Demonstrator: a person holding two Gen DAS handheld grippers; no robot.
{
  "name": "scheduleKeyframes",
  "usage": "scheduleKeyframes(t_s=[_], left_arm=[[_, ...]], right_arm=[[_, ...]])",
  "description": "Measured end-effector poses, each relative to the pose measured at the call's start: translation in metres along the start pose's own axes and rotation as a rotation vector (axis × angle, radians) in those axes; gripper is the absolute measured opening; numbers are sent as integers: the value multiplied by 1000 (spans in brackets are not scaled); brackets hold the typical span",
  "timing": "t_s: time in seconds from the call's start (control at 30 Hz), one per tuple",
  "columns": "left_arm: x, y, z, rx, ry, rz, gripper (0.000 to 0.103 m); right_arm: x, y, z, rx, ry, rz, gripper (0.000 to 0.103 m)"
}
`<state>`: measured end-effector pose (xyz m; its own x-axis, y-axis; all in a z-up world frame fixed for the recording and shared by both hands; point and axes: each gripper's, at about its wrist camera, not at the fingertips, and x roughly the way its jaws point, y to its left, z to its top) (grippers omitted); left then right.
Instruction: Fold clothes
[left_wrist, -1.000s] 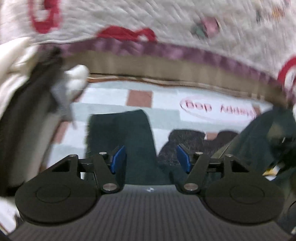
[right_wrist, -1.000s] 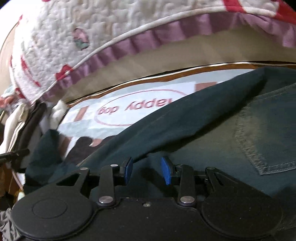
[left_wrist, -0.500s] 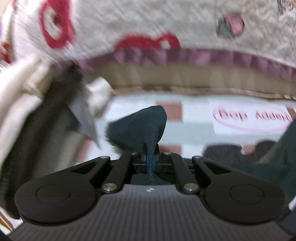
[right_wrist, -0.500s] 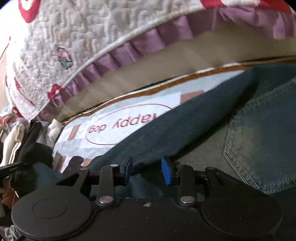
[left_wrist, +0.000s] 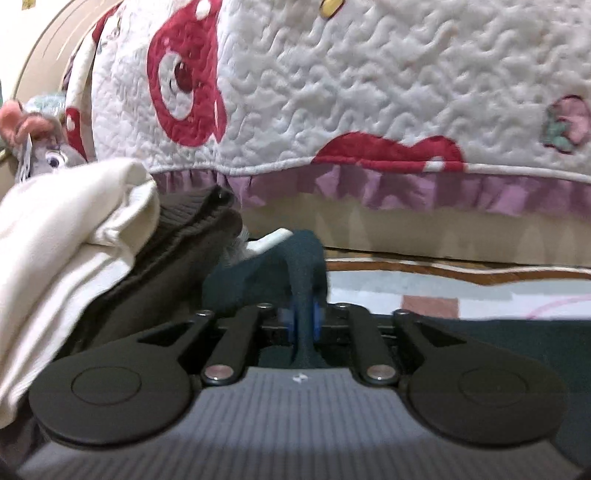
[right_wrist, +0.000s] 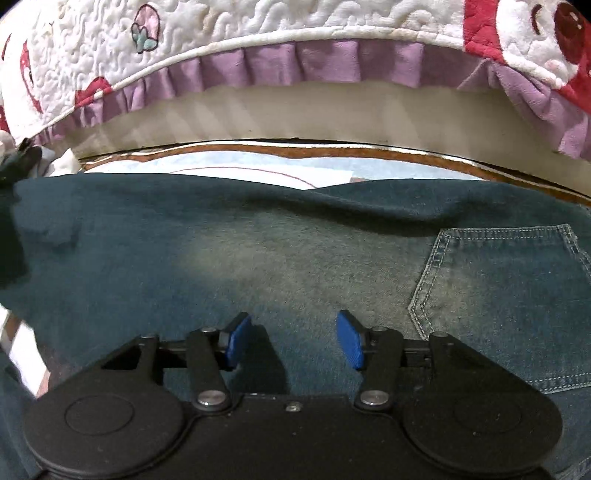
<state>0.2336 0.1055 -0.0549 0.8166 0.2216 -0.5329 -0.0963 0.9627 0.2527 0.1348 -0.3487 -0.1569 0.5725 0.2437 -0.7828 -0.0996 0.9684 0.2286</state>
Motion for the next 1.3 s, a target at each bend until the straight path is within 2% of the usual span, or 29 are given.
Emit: scheduleKeyframes(t_s=[0.1, 0.2, 0.33, 0.47, 0.53, 0.6, 0.83, 0.87, 0.97, 1.03, 1.1, 1.17, 1.3], left_arm=[[-4, -4, -3, 62, -28, 50, 41], [-14, 8, -15, -1, 11, 16, 51], [-21, 36, -45, -187, 162, -41, 59], [-27, 72, -88, -460, 322, -75, 61], [-30, 86, -105, -566, 343, -103, 61], [-31, 97, -116, -625, 363, -110, 62], [-17, 103, -133, -854, 460, -182, 63], [-15, 100, -133, -873, 477, -189, 63], [-11, 94, -130, -885, 487, -199, 63], [-10, 91, -127, -859, 461, -179, 64], [-5, 91, -128, -833, 445, -131, 72], [-2, 94, -131, -846, 424, -120, 72], [1, 97, -132, -860, 388, -134, 72]], right_arm=[[-3, 1, 1, 1, -7, -46, 52], [-14, -2, 5, -10, -48, -91, 52], [-34, -13, 15, 1, -107, -136, 52], [-71, -38, 27, 10, -174, -234, 53], [-83, -73, 23, 89, -191, -258, 54], [-94, -111, 17, 178, -205, -278, 55], [-131, -243, -2, 492, -253, -344, 55], [-136, -262, -4, 537, -260, -353, 55], [-134, -272, -4, 519, -259, -350, 55], [-124, -274, -1, 498, -246, -305, 56], [-111, -275, 1, 482, -220, -251, 56], [-99, -274, 3, 450, -196, -234, 56], [-83, -271, 5, 399, -187, -301, 56]])
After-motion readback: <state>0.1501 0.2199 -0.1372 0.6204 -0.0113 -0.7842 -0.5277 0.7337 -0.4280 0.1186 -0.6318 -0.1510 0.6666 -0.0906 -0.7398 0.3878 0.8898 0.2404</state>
